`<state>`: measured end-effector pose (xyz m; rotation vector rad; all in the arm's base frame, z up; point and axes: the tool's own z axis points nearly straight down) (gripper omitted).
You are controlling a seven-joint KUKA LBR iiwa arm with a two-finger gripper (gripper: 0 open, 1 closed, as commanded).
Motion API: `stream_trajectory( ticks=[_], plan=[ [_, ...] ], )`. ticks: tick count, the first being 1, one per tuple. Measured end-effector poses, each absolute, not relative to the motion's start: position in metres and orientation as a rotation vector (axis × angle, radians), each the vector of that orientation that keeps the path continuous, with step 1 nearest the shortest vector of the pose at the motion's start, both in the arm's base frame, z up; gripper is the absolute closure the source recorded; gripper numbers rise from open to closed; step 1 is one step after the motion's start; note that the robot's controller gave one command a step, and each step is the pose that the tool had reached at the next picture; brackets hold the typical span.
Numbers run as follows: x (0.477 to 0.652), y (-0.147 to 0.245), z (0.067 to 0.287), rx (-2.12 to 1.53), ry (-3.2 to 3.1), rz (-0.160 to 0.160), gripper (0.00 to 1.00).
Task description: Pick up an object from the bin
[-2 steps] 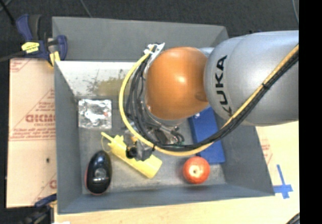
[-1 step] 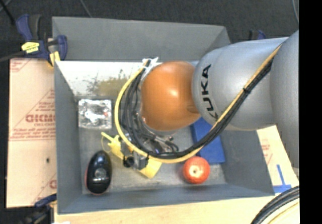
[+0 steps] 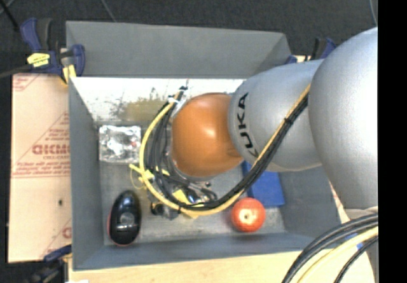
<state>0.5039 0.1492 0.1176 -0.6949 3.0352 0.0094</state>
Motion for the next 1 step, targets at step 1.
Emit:
stream_trajectory(
  ticks=[1],
  plan=[
    [0.5006,0.15,0.2324,-0.709,3.048,0.007,1.0]
  ],
)
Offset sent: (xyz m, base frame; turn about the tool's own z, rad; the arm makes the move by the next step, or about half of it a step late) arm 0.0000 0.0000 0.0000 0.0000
